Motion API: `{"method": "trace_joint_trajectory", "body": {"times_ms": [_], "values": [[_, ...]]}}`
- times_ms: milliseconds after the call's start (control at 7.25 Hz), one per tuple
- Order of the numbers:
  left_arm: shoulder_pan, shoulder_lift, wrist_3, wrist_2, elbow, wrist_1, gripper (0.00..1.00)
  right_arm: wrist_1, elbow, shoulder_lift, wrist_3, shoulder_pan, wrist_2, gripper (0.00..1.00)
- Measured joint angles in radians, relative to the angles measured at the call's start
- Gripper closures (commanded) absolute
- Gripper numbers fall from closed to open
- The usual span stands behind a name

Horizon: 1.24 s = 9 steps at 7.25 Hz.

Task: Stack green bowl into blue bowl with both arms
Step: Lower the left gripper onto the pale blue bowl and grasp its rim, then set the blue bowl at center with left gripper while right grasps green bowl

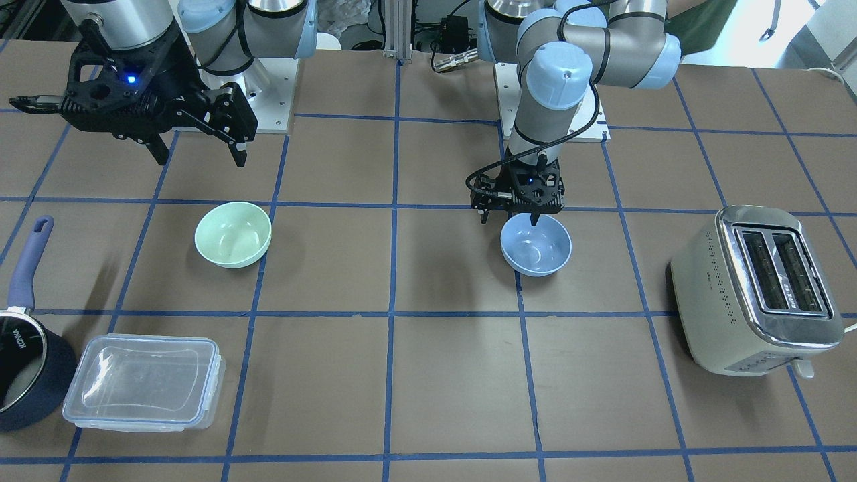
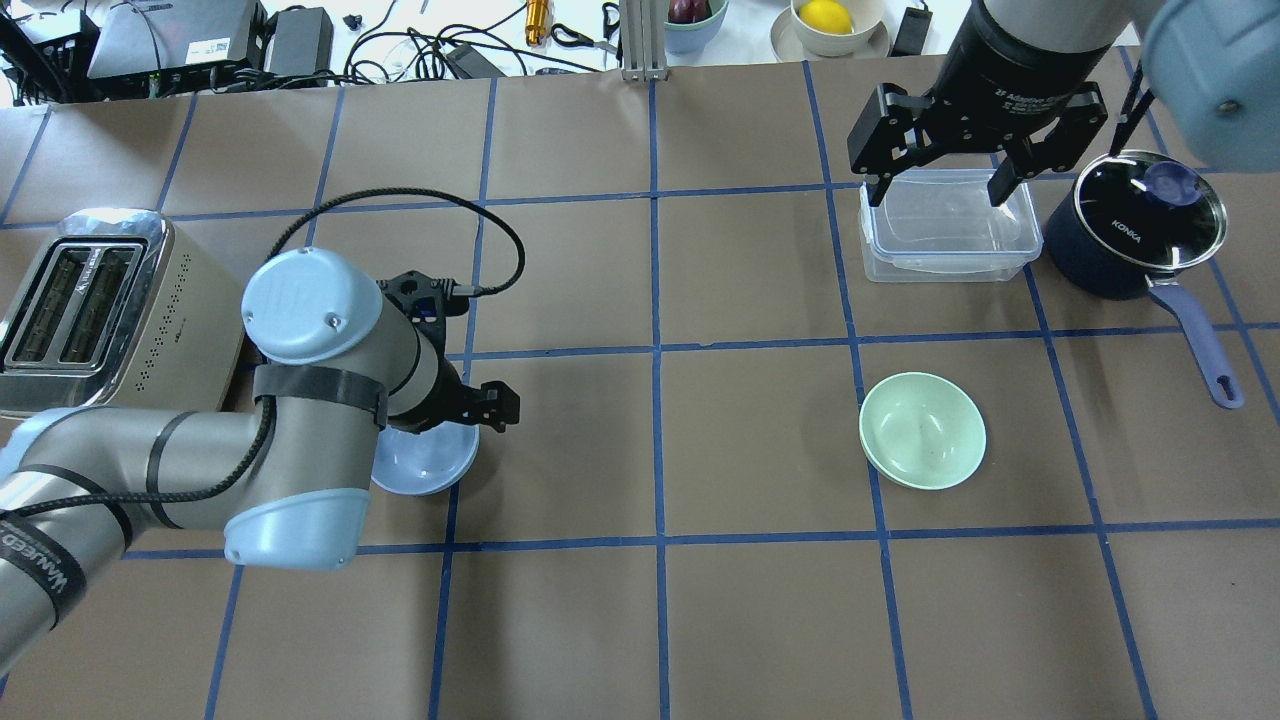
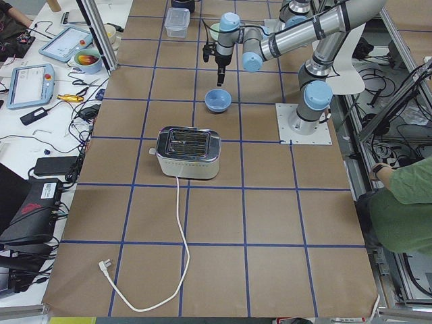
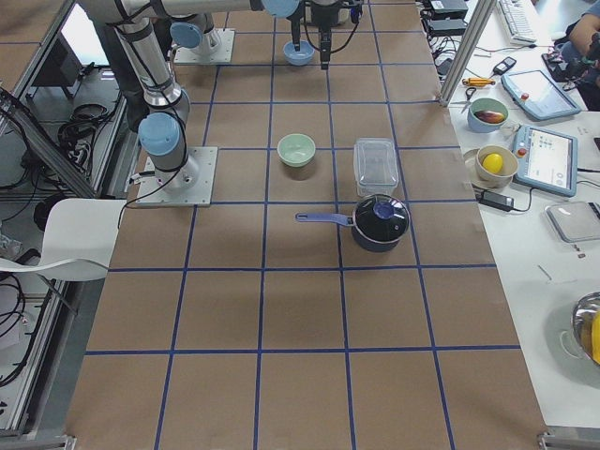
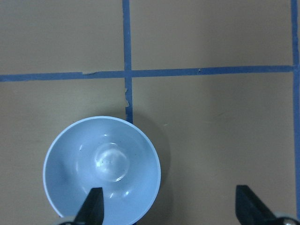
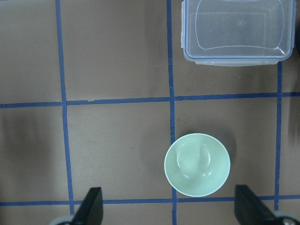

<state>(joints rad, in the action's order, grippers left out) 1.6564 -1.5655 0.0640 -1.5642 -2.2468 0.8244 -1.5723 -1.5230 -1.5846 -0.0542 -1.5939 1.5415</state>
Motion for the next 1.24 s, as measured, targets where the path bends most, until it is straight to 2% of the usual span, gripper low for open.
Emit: {"method": "trace_joint_trajectory", "body": {"times_ms": [276,414,552,828,1103,1241], "values": [[0.004,-0.065,0.000,-0.002,-0.032,-0.054,0.69,0.001,-0.001,0.000,0.001,0.000,0.000,0.00],[0.005,-0.097,0.001,-0.002,-0.035,-0.077,0.78,0.001,-0.003,0.000,0.004,0.000,0.001,0.00],[0.007,-0.125,0.001,-0.002,-0.035,-0.103,0.85,0.003,-0.004,0.002,0.010,0.005,0.003,0.00],[0.012,-0.145,0.032,-0.003,-0.030,-0.132,0.92,0.012,-0.015,0.018,0.064,0.065,0.006,0.00],[0.061,-0.149,0.184,0.000,0.010,-0.135,0.94,0.009,-0.072,0.030,0.210,0.183,0.007,0.00],[0.113,-0.169,0.309,0.005,0.067,-0.119,0.95,-0.004,-0.111,0.029,0.275,0.225,0.013,0.00]]}}
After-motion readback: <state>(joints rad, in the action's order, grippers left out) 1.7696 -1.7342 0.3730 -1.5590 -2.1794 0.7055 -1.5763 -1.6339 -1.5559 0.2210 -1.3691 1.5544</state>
